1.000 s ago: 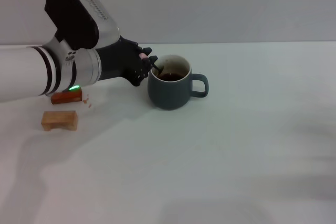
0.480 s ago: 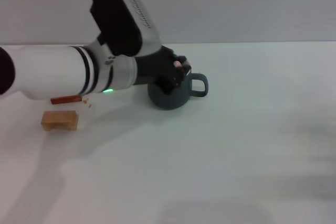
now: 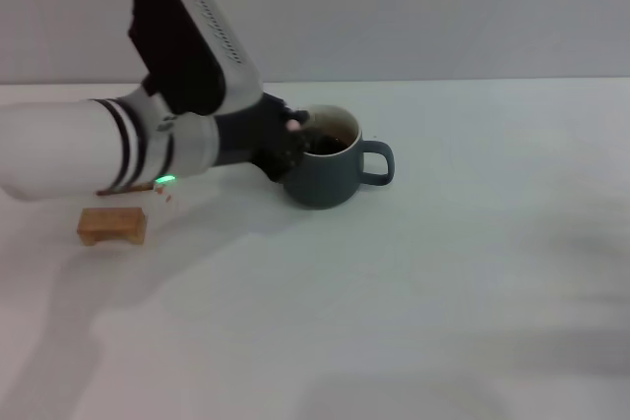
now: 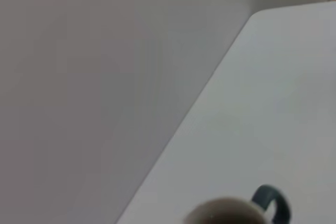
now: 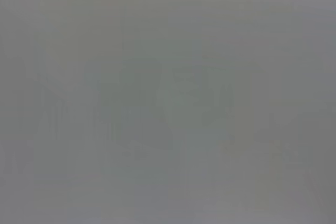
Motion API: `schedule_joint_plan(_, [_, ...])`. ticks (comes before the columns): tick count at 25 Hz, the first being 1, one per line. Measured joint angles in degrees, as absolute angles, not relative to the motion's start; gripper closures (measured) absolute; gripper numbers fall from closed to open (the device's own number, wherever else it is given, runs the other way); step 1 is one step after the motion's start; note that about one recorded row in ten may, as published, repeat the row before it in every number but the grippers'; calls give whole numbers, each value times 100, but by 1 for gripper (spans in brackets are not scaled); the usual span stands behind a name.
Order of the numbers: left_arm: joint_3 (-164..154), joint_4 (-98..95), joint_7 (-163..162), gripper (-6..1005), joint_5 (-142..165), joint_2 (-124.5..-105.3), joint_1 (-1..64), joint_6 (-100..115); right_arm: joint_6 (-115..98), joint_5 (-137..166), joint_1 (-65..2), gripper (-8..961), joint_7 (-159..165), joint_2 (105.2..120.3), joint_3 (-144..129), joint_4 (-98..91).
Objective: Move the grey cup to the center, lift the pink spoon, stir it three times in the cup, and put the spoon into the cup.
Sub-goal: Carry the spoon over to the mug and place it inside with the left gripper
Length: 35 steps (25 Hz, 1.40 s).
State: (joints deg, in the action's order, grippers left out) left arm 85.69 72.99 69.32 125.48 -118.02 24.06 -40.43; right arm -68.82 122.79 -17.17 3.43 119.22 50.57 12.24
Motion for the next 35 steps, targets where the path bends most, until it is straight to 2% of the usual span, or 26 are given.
schedule_joint_plan(19, [8157,7223,6925,849,12449,-11855,2755,-3862,-6918,12279,-1643,955,343,11926,4988,1283])
schedule_joint_plan(30, [8311,7480,6908,848,12486,-11815,2253,-3831,-6918,12277,-1643,954,343,11926,4904,1326])
schedule_joint_plan(35, [8491,7483,6911,847,12495,-11813,2298,-3818,-6918,12277,-1641,954,343,11926,4896,1334])
